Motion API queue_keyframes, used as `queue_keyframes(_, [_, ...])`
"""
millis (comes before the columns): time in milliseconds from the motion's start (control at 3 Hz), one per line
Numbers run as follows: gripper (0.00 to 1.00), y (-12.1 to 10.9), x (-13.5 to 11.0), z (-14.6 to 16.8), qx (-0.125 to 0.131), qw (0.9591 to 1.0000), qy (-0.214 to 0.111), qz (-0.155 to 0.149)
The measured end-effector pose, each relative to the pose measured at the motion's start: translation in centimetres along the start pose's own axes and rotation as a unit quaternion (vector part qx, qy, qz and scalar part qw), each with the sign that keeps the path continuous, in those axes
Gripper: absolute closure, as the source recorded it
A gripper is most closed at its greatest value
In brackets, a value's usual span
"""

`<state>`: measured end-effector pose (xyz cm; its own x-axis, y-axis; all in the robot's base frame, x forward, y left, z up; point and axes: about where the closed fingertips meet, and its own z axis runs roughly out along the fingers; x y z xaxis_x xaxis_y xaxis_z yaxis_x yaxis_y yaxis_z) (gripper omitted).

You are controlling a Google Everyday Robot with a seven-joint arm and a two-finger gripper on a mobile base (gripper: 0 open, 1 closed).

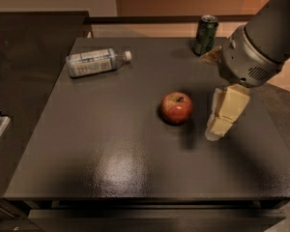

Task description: Pick apple

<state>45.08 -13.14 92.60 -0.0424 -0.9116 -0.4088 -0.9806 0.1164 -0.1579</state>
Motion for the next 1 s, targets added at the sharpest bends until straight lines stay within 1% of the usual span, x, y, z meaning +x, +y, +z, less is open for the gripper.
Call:
queue_keyframes(333, [0.00,-0.5,-0.5,2.1,-0.003,0.9998,-0.018,-0.005])
queue_keyframes(1000, [0.00,-1.7,-0.7,4.9,-0.008,0.9991,-0.041,0.004])
